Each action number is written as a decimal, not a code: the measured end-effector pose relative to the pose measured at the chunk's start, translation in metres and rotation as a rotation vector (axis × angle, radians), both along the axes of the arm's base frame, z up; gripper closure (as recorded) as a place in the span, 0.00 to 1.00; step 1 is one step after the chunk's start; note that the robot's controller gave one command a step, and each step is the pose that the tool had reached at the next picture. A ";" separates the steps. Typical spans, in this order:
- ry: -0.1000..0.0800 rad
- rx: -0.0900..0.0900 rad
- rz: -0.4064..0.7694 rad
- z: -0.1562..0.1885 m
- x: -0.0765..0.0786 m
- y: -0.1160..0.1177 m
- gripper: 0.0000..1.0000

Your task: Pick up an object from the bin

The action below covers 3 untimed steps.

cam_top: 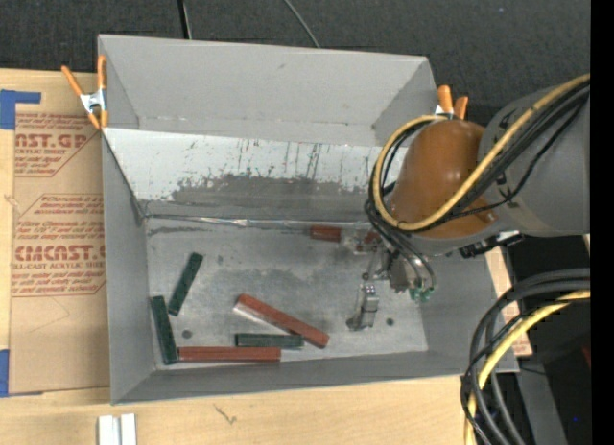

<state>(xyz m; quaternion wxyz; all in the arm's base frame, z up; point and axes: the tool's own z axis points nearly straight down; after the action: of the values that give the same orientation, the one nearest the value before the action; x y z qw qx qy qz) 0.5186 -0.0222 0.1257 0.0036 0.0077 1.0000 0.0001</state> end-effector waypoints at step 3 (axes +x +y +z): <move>0.008 0.000 0.126 -0.053 -0.015 0.058 0.00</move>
Offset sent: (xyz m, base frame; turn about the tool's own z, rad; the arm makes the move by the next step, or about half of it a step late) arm -0.0147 0.0574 -0.0520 -0.1254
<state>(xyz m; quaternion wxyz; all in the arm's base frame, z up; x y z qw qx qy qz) 0.5037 0.0362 0.0732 -0.0002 -0.0554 0.9985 0.0002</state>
